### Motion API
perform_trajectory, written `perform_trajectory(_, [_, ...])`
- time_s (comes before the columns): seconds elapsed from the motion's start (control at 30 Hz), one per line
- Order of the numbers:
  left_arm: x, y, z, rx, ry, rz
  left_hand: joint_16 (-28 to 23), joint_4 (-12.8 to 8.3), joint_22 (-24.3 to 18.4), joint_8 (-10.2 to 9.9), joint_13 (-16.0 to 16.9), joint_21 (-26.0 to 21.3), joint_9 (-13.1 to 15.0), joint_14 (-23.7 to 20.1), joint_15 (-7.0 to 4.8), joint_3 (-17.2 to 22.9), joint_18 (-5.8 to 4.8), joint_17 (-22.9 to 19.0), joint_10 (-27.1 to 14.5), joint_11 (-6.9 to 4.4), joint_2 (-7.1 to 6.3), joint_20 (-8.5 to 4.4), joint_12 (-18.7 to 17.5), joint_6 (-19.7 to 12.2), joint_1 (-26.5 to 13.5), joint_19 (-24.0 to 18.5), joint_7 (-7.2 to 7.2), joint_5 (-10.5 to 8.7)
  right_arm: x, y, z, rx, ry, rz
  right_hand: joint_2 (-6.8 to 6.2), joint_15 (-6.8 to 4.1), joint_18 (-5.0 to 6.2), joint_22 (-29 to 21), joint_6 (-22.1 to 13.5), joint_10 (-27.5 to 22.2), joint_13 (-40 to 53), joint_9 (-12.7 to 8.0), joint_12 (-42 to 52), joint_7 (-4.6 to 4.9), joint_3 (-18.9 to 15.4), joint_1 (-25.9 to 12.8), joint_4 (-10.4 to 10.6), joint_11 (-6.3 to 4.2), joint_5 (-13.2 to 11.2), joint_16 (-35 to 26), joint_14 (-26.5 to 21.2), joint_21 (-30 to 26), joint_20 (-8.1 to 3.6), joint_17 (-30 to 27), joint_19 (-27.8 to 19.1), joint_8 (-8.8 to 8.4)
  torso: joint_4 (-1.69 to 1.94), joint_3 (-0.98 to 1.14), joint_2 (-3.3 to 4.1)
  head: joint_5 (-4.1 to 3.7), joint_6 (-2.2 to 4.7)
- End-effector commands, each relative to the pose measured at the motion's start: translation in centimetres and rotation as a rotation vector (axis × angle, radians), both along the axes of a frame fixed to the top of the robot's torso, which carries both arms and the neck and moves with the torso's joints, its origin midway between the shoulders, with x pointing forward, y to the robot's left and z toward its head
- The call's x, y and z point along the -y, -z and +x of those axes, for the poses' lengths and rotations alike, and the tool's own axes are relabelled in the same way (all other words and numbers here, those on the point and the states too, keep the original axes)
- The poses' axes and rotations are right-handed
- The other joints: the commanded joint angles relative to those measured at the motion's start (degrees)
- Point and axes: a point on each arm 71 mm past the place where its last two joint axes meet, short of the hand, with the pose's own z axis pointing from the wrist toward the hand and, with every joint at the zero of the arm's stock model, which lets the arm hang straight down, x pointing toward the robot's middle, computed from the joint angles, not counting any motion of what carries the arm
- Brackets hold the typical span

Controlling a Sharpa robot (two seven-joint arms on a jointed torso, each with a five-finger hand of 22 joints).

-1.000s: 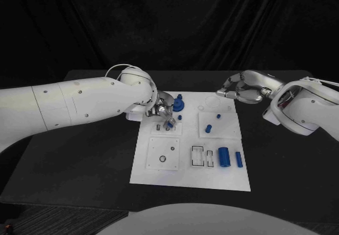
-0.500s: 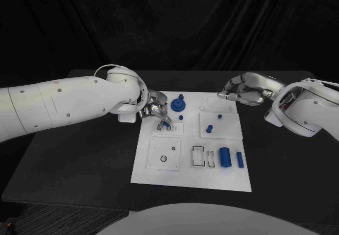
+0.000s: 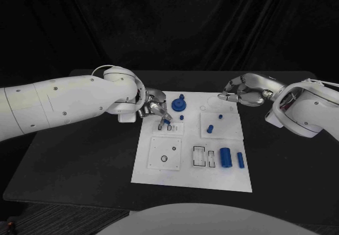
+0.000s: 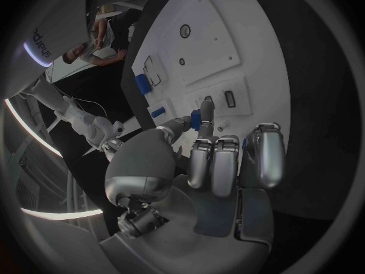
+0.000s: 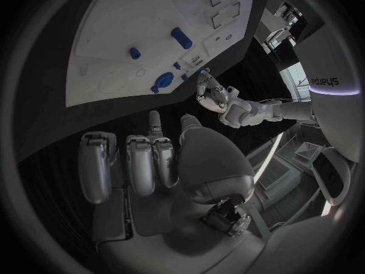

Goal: Assemble the parts on the task board

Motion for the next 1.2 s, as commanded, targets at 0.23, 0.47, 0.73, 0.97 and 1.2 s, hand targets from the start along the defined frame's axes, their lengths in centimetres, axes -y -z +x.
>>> perform_trajectory(0.23, [-0.7,0.3,0.3,0.028,-0.059,-0.037,0.15,-4.01,4.08,-0.39,14.96,-0.4,0.2,6.05,0.22,5.09,0.87,15.09,6.0,0.42,1.01,0.02,-0.04,-0.35,-0.42,-0.24,0.08,0.1,0.0,0.2,-0.1,-0.009,0.013,-0.004,0.01,0.08,0.04,13.82,-0.19,5.96,15.07,-0.07,0.15,0.18,0.01,0.87,-0.31,-0.1,0.47,0.15,6.05,-0.32,0.09,15.1,3.98,-0.16,-0.12,-0.1,-0.02,0.18,0.02])
perform_trajectory(0.47, [-0.8,0.8,0.2,0.021,-0.065,-0.038,0.15,-3.89,4.22,-0.55,14.96,-0.33,0.22,6.05,0.25,5.23,0.83,15.09,6.0,0.46,1.19,0.05,-0.04,-0.49,-0.59,-0.11,0.15,0.06,-0.1,0.3,-0.1,-0.008,0.01,-0.002,0.06,0.08,0.06,13.8,-0.16,5.96,15.07,-0.08,0.15,0.18,0.02,0.93,-0.27,-0.1,0.57,0.15,6.05,-0.39,0.09,15.1,3.93,-0.15,-0.14,-0.1,0.03,0.39,0.02])
perform_trajectory(0.73, [-0.6,1.3,0.0,0.007,-0.059,-0.037,0.15,-3.85,4.18,-0.6,14.96,-0.38,0.26,6.05,0.27,5.37,0.84,15.09,6.0,0.48,1.34,0.06,-0.04,-0.5,-0.64,-0.17,0.16,0.06,-0.1,0.4,-0.1,-0.012,0.011,-0.004,0.1,0.08,0.05,13.81,-0.14,5.96,15.07,-0.09,0.15,0.18,0.02,0.96,-0.23,-0.1,0.62,0.15,6.05,-0.36,0.08,15.1,3.95,-0.14,-0.04,-0.05,0.0,0.3,0.02])
perform_trajectory(0.97, [-0.7,1.9,-0.4,-0.036,-0.069,-0.058,0.15,-4.01,4.26,-0.57,14.96,-0.38,0.42,6.05,0.3,5.76,0.82,15.09,6.0,0.47,1.52,0.1,-0.04,-0.26,-0.67,-0.11,0.09,0.4,0.0,0.4,-0.1,-0.013,0.012,-0.004,0.12,0.08,0.06,13.8,-0.13,5.96,15.07,-0.09,0.15,0.18,0.02,0.98,-0.22,-0.09,0.64,0.15,6.05,-0.39,0.08,15.1,3.94,-0.14,-0.1,-0.14,-0.02,0.33,0.02])
perform_trajectory(1.2, [-0.8,2.1,-0.8,-0.047,-0.062,-0.058,0.15,-4.12,4.19,-0.6,14.96,-0.46,0.49,6.05,0.31,5.89,0.85,15.09,6.0,0.48,1.5,0.11,-0.04,-0.24,-0.7,-0.21,0.11,0.51,0.0,0.4,-0.1,-0.013,0.014,-0.005,0.13,0.08,0.06,13.79,-0.11,5.96,15.07,-0.1,0.15,0.18,0.02,1.03,-0.21,-0.09,0.68,0.15,6.05,-0.4,0.09,15.1,3.93,-0.13,-0.2,-0.09,0.02,0.64,0.02])
